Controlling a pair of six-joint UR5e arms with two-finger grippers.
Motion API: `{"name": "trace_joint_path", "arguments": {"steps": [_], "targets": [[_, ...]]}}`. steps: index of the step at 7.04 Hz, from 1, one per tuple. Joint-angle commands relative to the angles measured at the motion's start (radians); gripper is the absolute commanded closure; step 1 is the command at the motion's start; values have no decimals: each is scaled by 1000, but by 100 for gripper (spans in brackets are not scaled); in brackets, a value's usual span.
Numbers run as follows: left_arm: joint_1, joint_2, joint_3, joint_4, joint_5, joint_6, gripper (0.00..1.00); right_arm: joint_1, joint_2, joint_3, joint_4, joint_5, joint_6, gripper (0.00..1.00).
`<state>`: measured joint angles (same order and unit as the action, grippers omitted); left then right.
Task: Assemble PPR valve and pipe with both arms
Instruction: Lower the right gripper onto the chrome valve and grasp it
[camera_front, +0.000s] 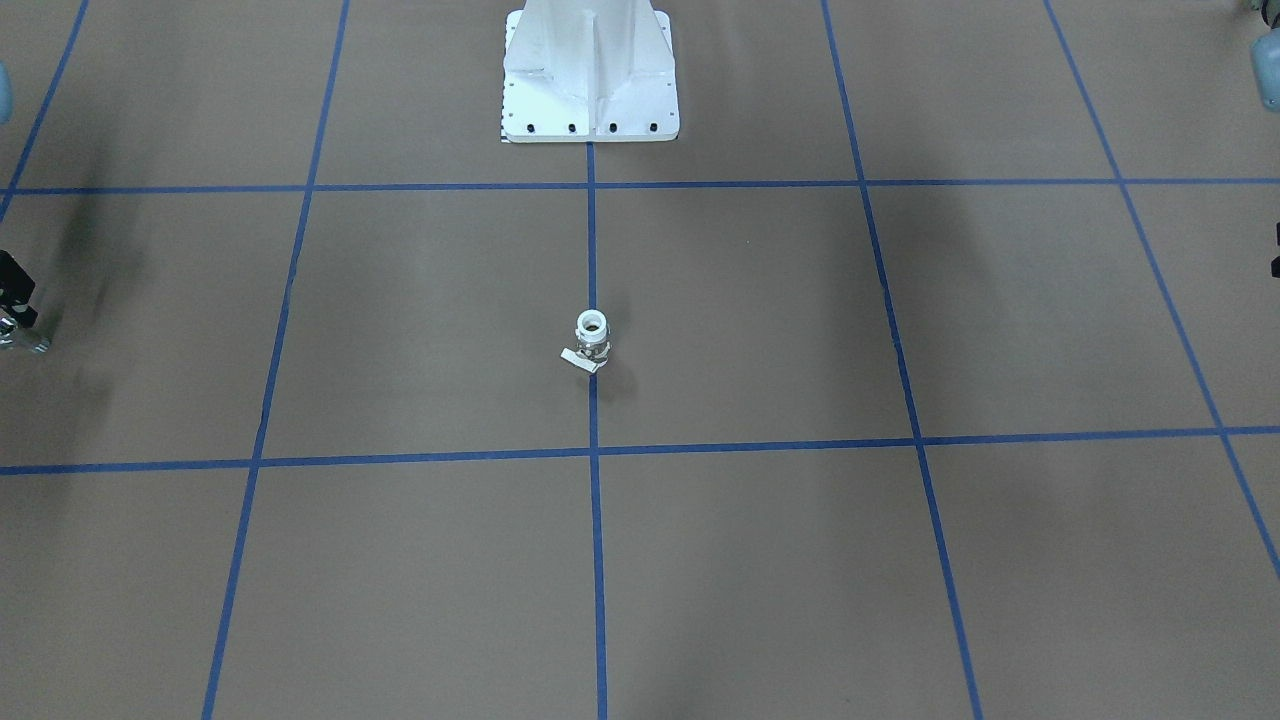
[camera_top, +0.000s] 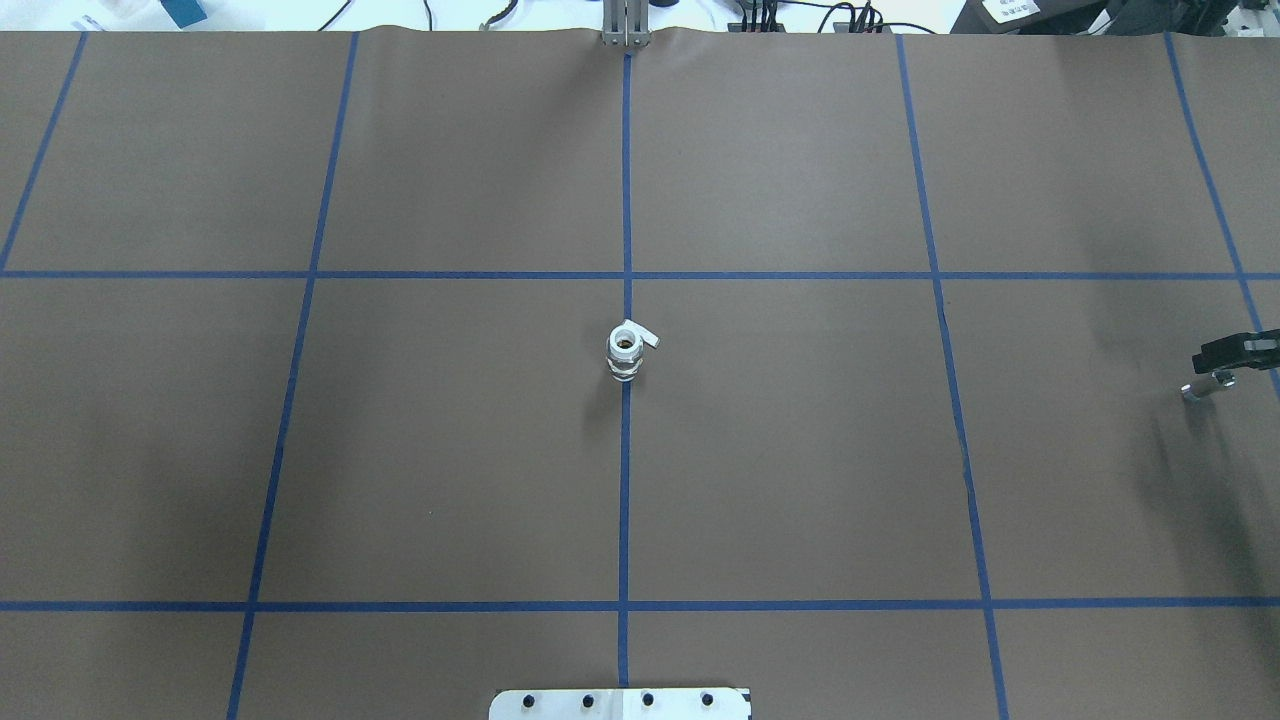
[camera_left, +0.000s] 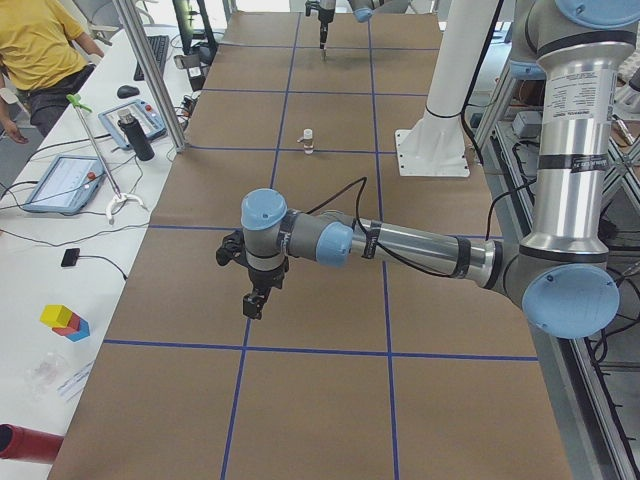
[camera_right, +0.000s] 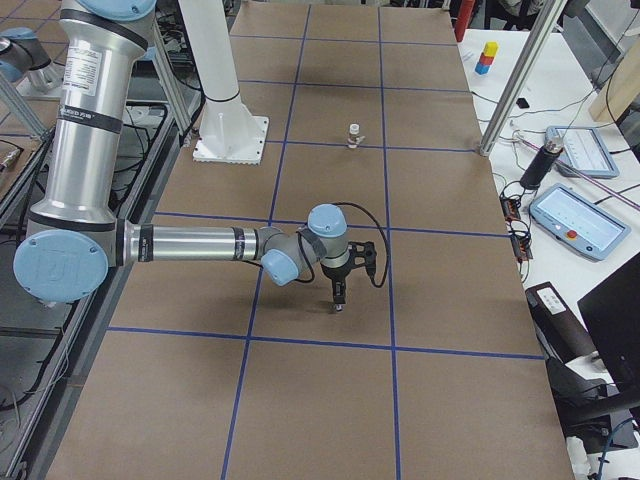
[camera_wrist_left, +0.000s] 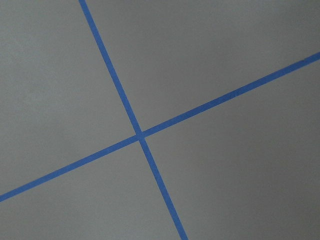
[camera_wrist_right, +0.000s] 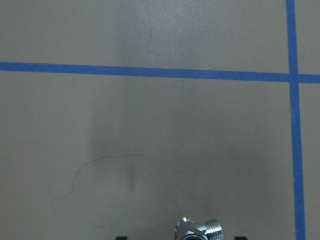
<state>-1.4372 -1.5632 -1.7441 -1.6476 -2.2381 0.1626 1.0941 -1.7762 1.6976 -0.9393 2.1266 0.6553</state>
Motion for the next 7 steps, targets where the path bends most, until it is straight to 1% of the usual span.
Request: {"name": "trace_joint_path", "arguments": {"steps": [1,4,6,7], "targets": [[1,-1,0,0,0,-2,0,-16,3,-21,1,-10,-8,27],[3,-1,0,0,0,-3,0,-26,1,-35,1,-13,-8,39],[3,-1,0,0,0,-5,0,-34,1,-39,1,-13,-10,41],[3,-1,1,0,0,-5,0,-37,0,-41,-1,-22,-10,45]]}}
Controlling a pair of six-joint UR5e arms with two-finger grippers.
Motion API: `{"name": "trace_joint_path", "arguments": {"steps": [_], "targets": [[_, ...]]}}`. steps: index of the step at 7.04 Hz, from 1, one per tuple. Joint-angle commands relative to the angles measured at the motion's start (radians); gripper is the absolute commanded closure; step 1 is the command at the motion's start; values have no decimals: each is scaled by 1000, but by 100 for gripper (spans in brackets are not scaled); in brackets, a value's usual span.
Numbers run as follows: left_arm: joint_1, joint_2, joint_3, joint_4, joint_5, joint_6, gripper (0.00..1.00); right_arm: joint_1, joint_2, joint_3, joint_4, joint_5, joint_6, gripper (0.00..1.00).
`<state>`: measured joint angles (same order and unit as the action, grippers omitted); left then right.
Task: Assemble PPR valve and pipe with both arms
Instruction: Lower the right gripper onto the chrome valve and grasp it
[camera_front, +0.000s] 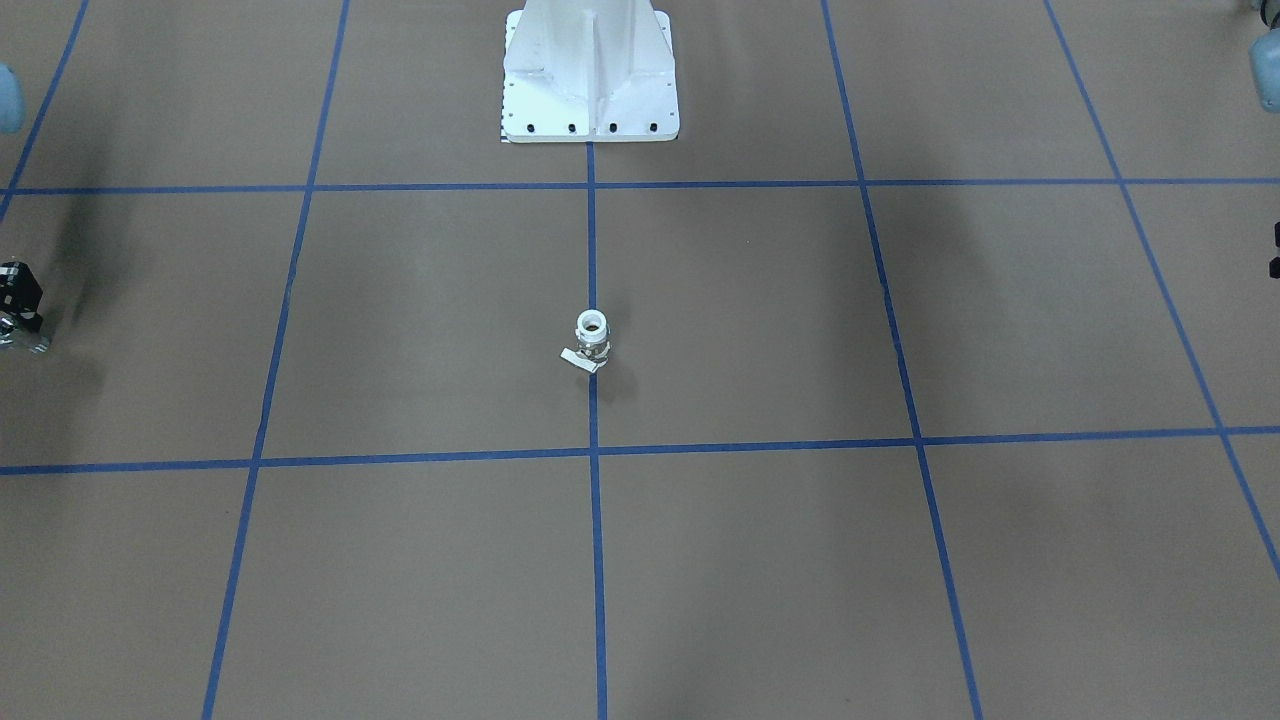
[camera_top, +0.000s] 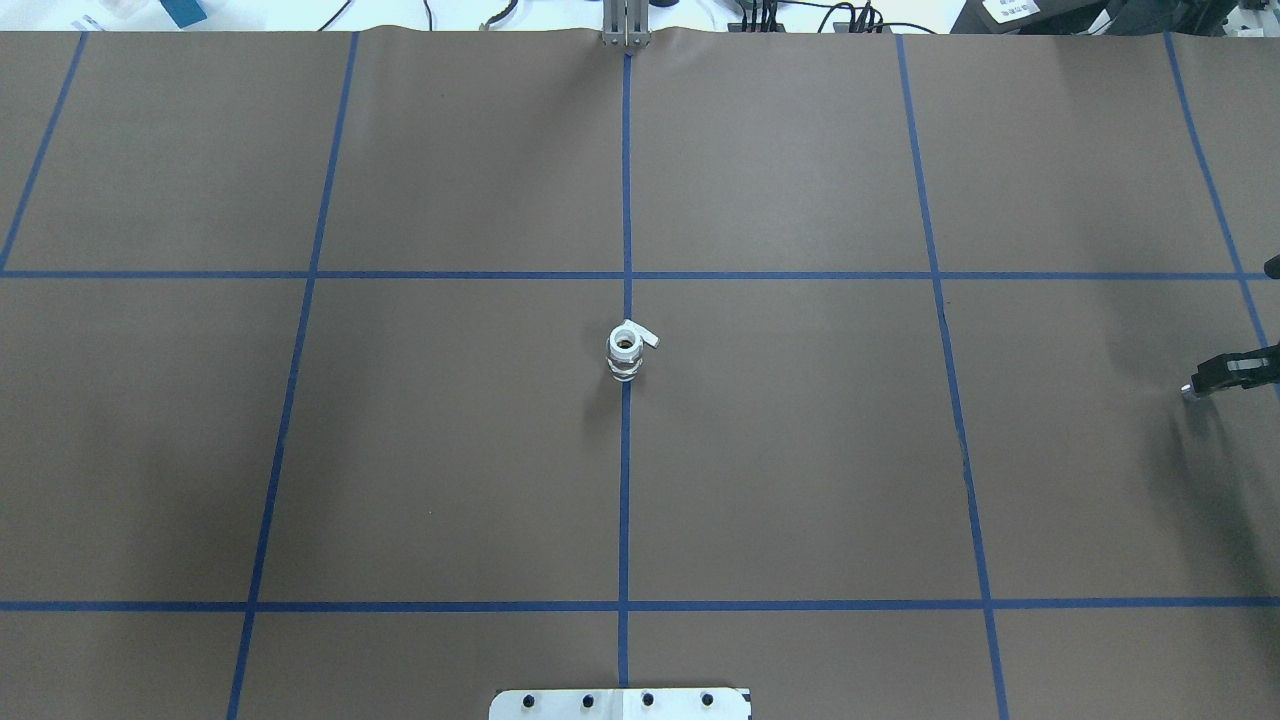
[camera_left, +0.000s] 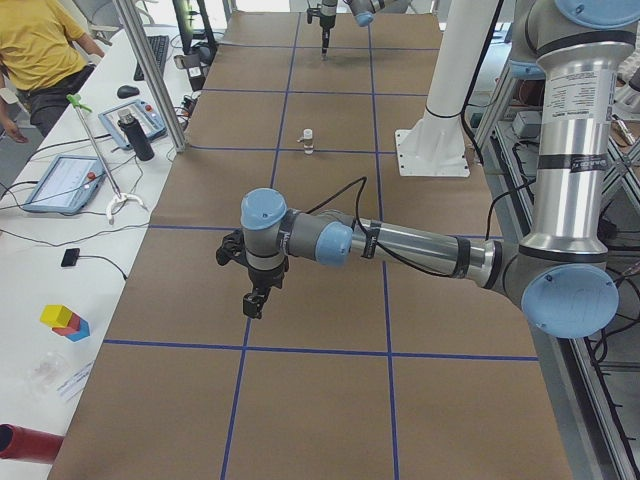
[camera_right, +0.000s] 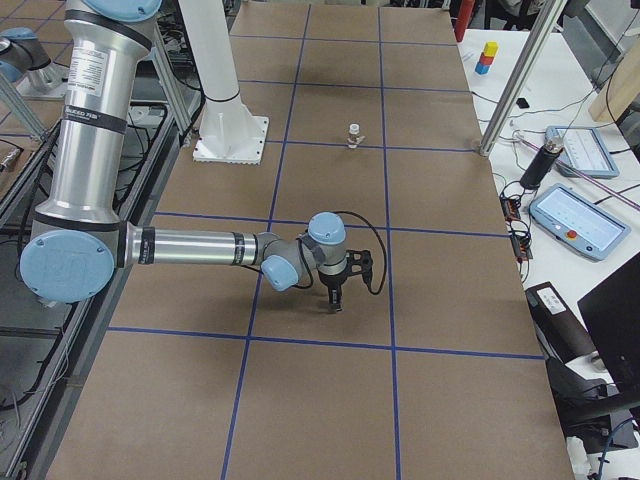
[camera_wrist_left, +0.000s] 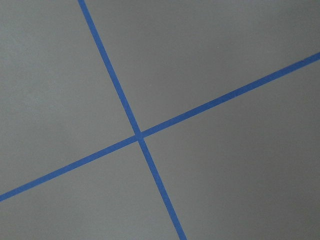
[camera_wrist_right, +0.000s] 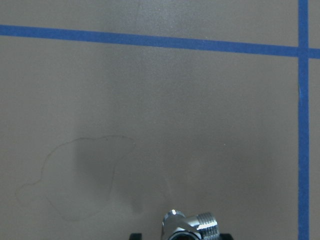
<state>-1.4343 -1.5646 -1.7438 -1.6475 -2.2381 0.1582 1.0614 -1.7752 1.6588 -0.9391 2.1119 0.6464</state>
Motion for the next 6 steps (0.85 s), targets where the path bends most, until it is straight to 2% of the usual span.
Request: {"name": "trace_joint_path", "arguments": {"steps": [1,2,3,5,6], "targets": [[0,0,1,0,0,1,0,-4,-1,-2,-1,-9,-1,57],[0,0,1,-2,0,1,0,-4,0,-2,-1,-9,-2,85],[0,0,3,0,0,1,0,-4,0,1,-1,-9,-4,100],[0,0,6,0,0,0,0,-4,7,18,-1,6,-4,100],[0,1,10,3,0,-15,0,0,44,22,-13,11,-2,100]]}}
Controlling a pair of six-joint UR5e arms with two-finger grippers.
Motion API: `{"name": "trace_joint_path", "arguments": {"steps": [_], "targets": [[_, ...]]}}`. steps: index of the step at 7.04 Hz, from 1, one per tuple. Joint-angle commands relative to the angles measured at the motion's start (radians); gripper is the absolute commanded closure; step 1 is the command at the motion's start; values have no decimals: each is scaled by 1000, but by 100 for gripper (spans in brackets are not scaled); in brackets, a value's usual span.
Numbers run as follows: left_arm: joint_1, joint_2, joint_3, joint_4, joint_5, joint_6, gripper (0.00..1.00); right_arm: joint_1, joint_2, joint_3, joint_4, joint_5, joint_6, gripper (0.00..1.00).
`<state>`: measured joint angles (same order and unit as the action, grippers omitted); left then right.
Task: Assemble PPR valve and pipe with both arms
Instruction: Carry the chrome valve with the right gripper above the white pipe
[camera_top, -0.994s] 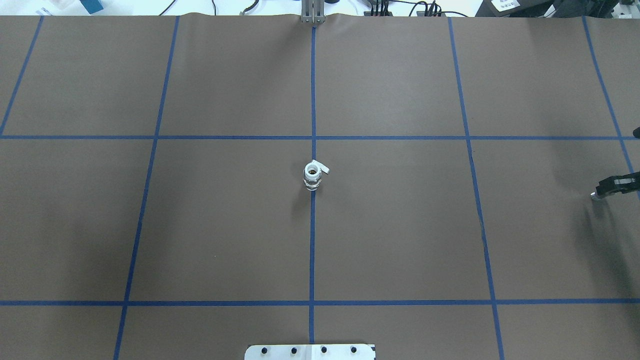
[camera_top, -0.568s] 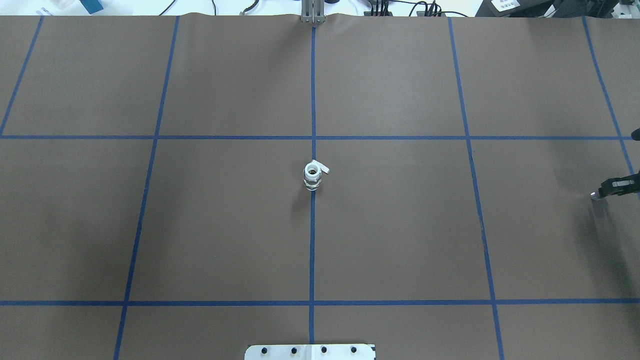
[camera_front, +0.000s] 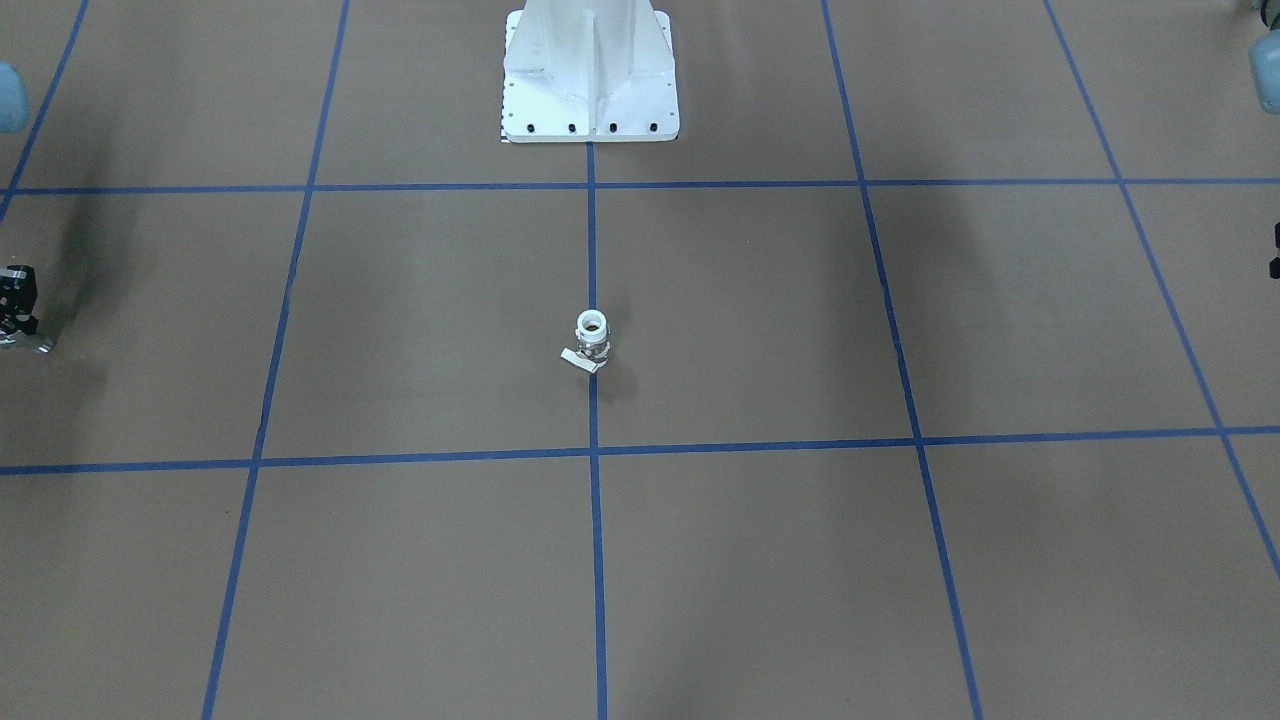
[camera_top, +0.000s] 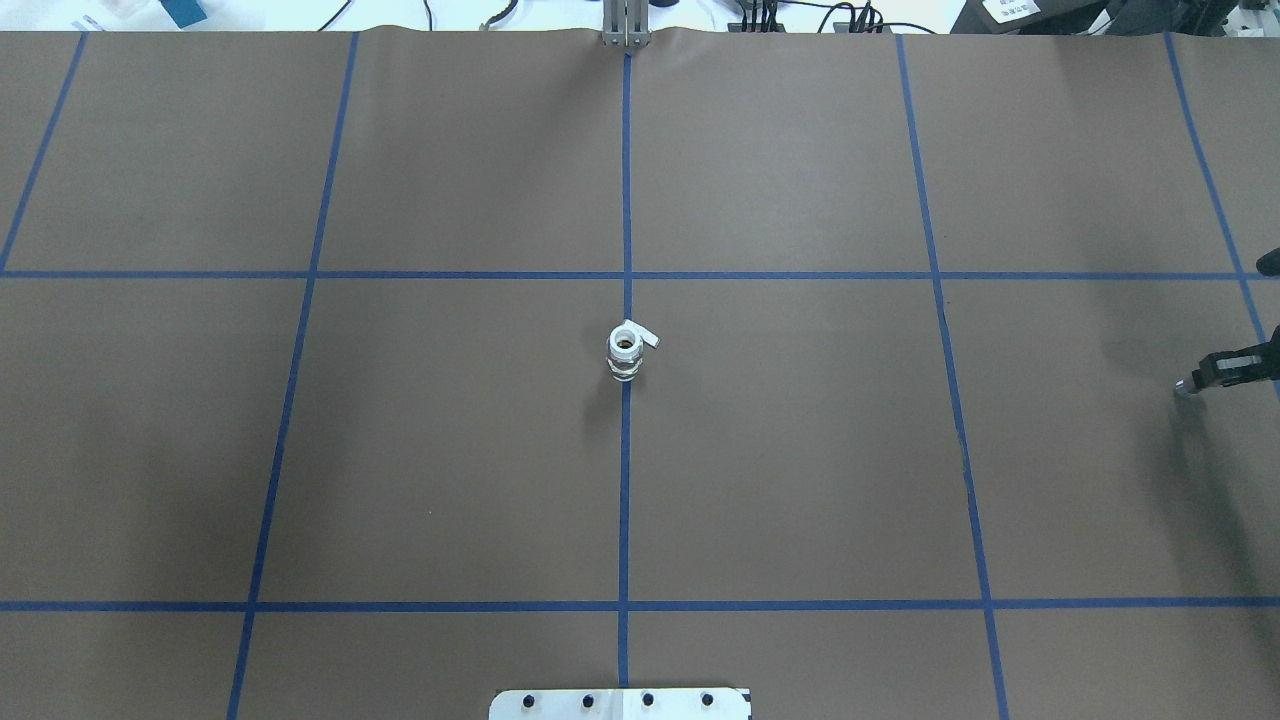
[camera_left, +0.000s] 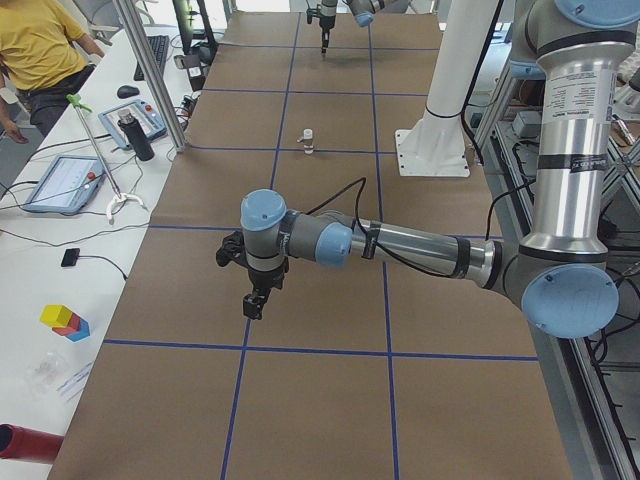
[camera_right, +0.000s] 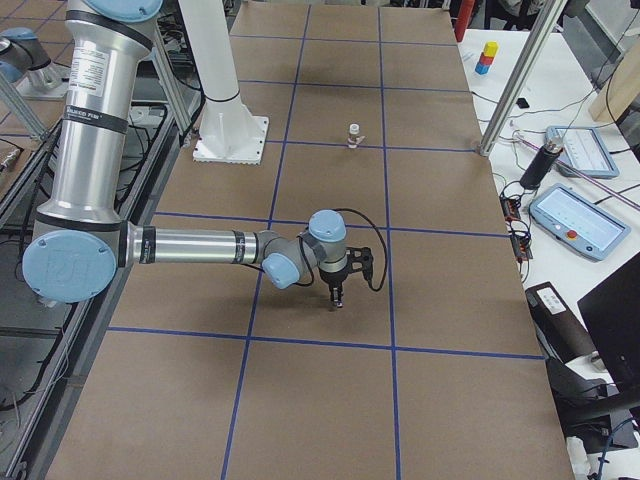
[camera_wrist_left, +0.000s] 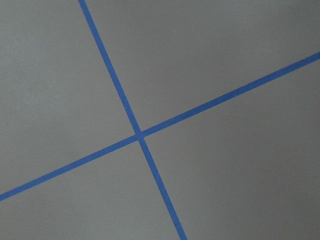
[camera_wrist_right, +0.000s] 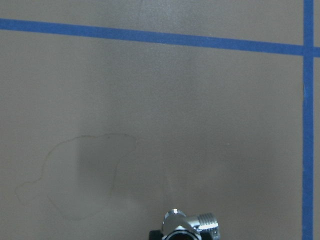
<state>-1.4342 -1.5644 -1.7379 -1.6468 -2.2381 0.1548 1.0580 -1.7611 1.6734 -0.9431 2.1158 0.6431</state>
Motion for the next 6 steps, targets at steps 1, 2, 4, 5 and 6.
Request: {"name": "trace_joint_path", "arguments": {"steps": [1,2,4,5,6], "targets": [[-2,1,39,2,-20,-71,0,13,57,8,-25,24,3,100],[-12,23,70,-1,-90,-130,0,42,105,26,-101,47,3,100],[-131,50,64,21,-193,-126,0,50,201,170,-367,56,9,100],[-159,69,64,21,-192,-77,0,50,286,208,-514,55,13,100],[-184,70,64,22,-186,-7,0,50,369,210,-602,53,27,100]]}}
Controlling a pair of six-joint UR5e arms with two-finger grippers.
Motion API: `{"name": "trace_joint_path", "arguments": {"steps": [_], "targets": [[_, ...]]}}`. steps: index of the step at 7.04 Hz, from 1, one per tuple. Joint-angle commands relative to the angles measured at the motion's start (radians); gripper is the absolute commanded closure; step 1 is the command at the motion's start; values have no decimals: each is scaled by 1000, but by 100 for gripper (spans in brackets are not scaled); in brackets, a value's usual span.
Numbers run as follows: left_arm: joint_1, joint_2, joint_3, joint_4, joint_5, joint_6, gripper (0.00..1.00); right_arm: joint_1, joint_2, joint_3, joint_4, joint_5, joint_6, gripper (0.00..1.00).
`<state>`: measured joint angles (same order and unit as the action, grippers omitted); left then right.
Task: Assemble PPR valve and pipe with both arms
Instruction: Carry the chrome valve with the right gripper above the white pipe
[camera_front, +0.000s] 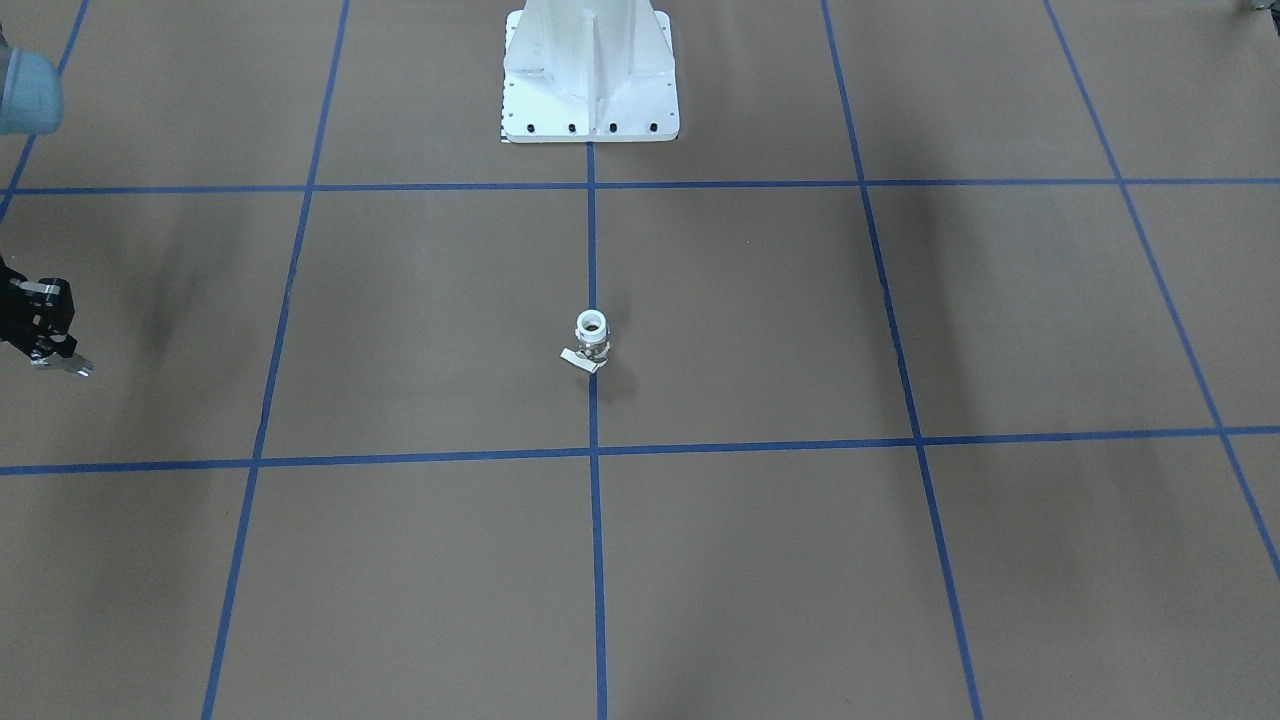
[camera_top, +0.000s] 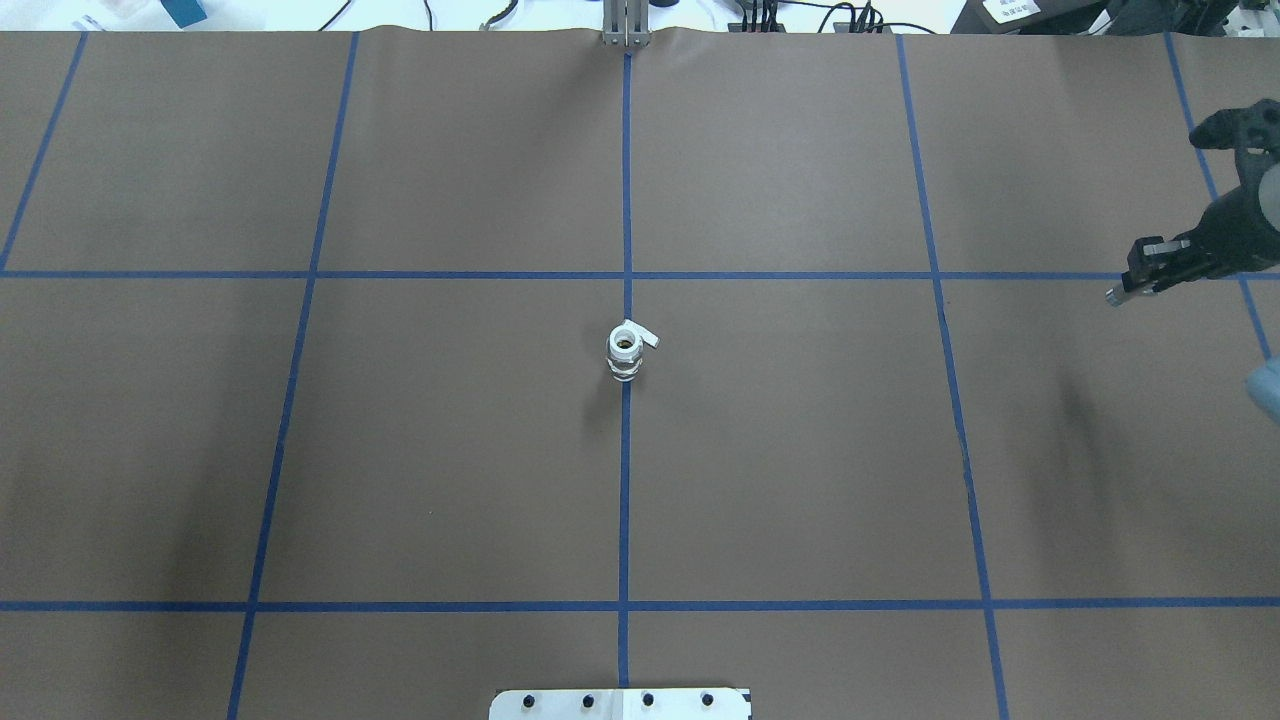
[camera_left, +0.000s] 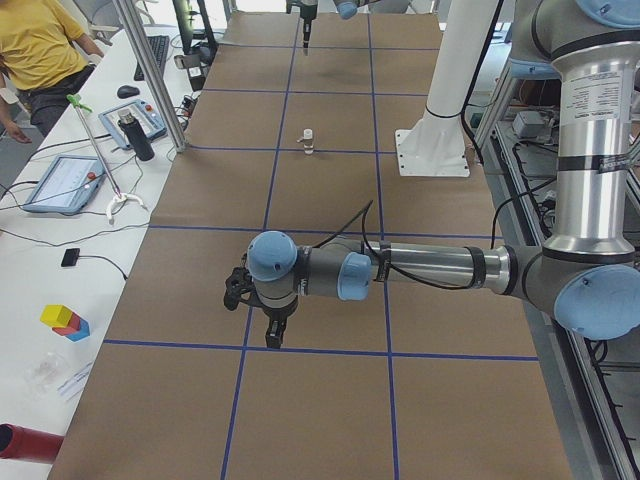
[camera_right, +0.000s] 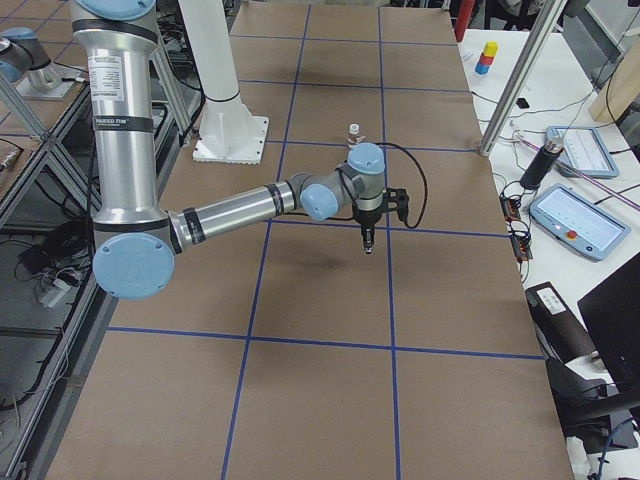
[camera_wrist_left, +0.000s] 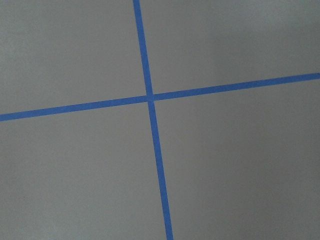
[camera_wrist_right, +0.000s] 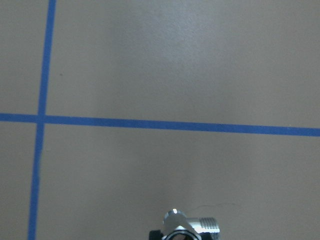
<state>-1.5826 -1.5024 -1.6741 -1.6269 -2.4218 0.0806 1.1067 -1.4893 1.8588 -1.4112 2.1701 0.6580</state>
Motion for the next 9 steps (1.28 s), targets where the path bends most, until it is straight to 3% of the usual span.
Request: {"name": "trace_joint_path", "arguments": {"steps": [1,3,4,6,8,9], "targets": [[-43,8,-9,8,7,70,0,-11,163,20,-161,-1,87,100],[-39,-4,-21,24,128,71,0,-92,291,13,-198,-10,254,100],[-43,-2,-53,72,139,70,0,-135,349,11,-218,-19,350,100],[-43,5,-102,87,145,68,0,-247,470,5,-265,-106,565,100],[-43,10,-124,87,145,67,0,-371,640,-15,-429,-237,781,100],[-43,11,-125,87,145,67,0,-421,705,-42,-454,-272,896,100]]}}
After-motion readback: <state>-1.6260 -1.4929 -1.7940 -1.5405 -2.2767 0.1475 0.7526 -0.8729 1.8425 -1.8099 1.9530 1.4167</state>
